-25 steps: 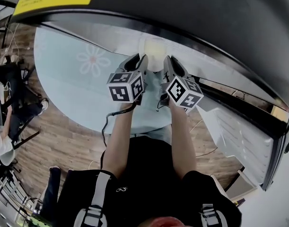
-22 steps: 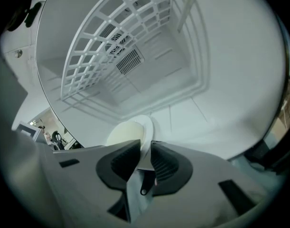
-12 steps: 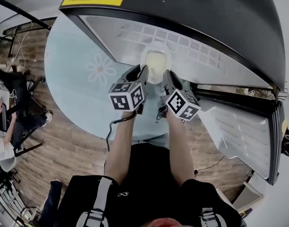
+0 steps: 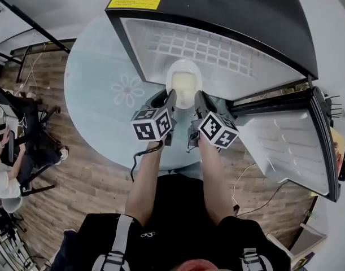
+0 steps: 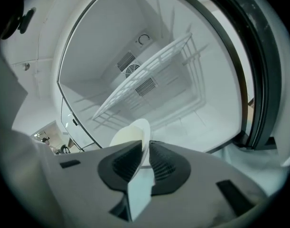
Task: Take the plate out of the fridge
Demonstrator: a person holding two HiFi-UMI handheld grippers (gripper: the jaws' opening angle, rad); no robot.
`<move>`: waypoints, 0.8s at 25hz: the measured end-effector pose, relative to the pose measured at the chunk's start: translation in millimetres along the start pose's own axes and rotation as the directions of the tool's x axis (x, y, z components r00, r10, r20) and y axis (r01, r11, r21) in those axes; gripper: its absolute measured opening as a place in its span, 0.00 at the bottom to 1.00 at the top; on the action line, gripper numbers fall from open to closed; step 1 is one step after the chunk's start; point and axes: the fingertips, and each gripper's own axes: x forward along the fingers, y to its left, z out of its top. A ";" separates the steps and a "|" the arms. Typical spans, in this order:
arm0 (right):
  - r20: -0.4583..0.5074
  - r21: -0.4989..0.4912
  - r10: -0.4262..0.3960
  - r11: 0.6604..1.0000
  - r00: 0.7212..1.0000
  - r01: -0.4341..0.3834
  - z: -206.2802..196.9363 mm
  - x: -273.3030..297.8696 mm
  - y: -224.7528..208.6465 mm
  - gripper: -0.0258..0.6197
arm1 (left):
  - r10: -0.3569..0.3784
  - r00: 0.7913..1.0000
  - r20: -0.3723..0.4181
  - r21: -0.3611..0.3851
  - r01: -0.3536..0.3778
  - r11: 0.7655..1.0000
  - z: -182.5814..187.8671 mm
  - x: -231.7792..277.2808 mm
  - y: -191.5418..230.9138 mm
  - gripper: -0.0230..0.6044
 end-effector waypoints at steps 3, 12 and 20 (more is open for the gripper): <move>0.011 0.017 0.000 1.000 1.000 0.000 0.1 -9.3 4.4 0.12 | -0.004 1.000 0.003 0.009 0.004 1.000 -0.6 -10.0 -4.7 0.18; 0.040 0.045 -0.007 0.999 0.999 0.005 -4.7 -35.4 7.4 0.11 | -0.032 0.999 0.021 0.015 0.032 0.999 -7.0 -30.6 -20.4 0.16; 0.036 0.049 -0.021 0.999 0.999 0.020 -12.7 -47.8 2.4 0.11 | -0.038 0.999 0.014 0.012 0.038 0.999 -17.4 -37.5 -26.7 0.16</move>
